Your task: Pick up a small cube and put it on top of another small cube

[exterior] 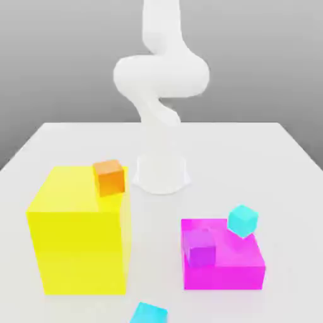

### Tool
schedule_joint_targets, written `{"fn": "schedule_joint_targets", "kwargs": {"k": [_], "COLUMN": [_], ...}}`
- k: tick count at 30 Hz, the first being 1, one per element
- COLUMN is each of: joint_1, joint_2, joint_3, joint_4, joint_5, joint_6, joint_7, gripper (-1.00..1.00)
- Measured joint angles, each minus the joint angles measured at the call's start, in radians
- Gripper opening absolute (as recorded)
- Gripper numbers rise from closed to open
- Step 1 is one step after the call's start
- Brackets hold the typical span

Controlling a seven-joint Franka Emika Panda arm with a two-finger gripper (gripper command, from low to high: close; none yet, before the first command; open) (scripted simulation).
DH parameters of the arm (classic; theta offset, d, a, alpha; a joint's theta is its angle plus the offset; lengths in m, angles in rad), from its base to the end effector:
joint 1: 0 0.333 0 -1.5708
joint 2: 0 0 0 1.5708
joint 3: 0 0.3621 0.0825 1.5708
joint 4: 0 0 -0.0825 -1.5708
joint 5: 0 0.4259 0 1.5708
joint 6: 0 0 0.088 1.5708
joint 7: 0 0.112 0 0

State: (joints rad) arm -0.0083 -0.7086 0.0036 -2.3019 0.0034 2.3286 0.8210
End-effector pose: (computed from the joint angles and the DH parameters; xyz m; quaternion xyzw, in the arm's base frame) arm 0.3950 -0.0012 0.7105 -0.8545 0.3750 -0.3298 0.1430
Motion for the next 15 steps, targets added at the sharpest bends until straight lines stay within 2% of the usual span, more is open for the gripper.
{"fn": "schedule_joint_targets", "kwargs": {"k": [15], "joint_1": [-0.041], "joint_2": [0.550], "joint_3": [0.020], "joint_4": [-0.011], "joint_5": [0.000], "joint_6": [0.172], "joint_7": [0.141], "gripper": [0.00]}}
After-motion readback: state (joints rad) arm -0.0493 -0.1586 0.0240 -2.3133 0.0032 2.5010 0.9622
